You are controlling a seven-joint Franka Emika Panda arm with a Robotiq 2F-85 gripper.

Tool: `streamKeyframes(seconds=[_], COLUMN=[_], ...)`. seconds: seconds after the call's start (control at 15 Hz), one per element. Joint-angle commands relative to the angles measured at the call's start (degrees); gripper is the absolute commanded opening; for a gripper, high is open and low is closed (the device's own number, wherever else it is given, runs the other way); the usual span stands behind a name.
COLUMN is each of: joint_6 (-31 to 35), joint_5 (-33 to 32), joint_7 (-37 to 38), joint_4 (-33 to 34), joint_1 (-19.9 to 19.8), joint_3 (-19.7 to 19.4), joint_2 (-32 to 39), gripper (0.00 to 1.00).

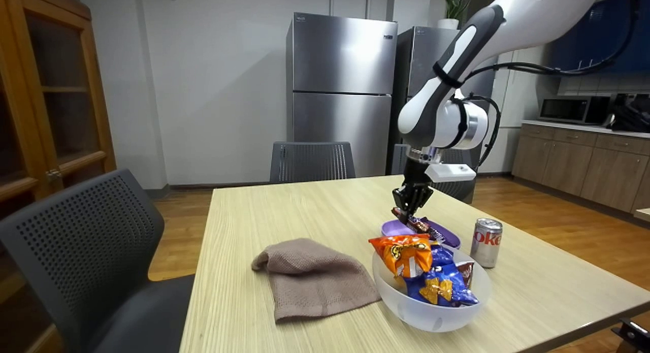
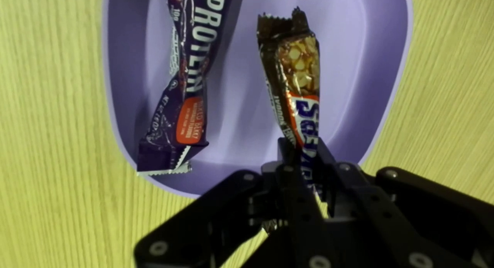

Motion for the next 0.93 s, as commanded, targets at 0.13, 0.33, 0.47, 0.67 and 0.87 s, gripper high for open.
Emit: streamKeyframes(seconds=[0.13,0.33,0.47,0.67,0.87], joint_6=[2.1,2.5,2.9,2.9,2.0], joint_5=[0.5,0.2,0.0,0.3,0.7], joint_7=[2.0,1.9,2.0,1.4,1.0], joint_4=[-1.6,-3.5,-5.3,-8.7,-13.0], joint_1=[-0.7,-0.6,-0.4,-0.5,-0.3], joint_3=[1.2,1.3,1.4,2.0,2.6], joint_2=[-1.4,-3.5,-5.3,-8.6,-12.4], gripper=[0.4,0.62,0.77,0.98,1.0])
